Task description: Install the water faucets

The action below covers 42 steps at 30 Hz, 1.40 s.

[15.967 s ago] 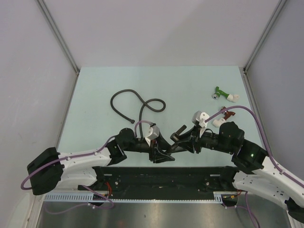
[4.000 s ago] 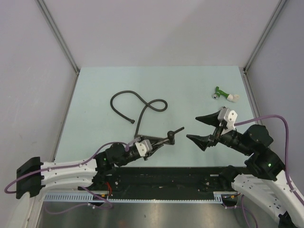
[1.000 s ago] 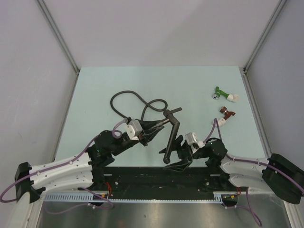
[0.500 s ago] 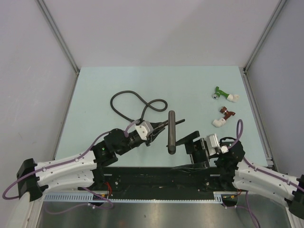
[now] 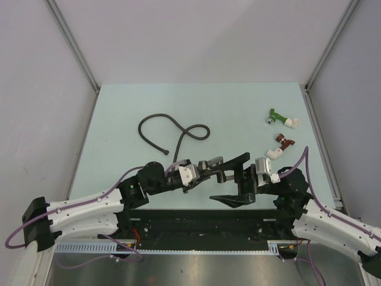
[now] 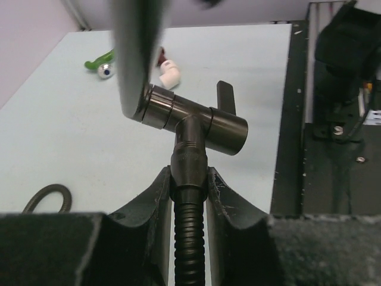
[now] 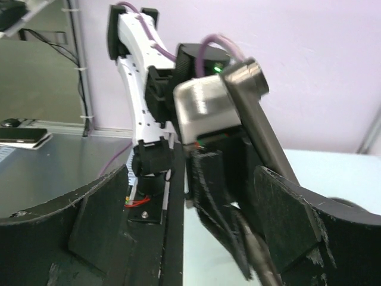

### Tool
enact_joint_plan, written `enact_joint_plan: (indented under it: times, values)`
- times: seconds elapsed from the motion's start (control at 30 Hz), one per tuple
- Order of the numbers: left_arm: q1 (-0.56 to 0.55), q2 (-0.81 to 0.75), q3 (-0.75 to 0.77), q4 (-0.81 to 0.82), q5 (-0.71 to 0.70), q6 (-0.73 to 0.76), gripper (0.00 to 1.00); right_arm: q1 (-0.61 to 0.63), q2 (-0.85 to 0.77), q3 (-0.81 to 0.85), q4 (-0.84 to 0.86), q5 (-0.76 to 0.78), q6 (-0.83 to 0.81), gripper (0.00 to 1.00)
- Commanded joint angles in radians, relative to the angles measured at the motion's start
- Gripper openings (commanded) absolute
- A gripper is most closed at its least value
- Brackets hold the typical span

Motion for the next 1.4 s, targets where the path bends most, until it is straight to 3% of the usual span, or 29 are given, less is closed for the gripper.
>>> enact_joint_plan:
  times: [0.0,0.37,0.77,0.97,1.17,1.37]
  values:
    - [-0.031,-0.073,0.013,0.052,0.152,0.052,0.0,-0.047,0.005,0.072,-0.101,0.127,-0.016,0.9]
    - [-0.041,-0.173,0.003,0.043,0.237,0.047,0.0,-0.276,0.025,0.093,-0.262,0.142,0.123,0.88]
    - [-0.041,-0.061,0.039,0.049,0.301,-0.016,0.0,-0.264,0.084,0.093,-0.186,0.05,0.136,0.88]
    - [-0.041,0.011,0.072,0.047,0.369,-0.04,0.0,-0.248,0.109,0.095,-0.219,0.118,0.087,0.88]
    - [-0.041,0.0,0.073,0.046,0.382,-0.042,0.0,-0.245,0.133,0.106,-0.311,0.142,0.038,0.88]
    - [-0.041,-0.033,0.069,0.05,0.409,-0.042,0.0,-0.251,0.136,0.106,-0.392,0.271,0.025,0.88]
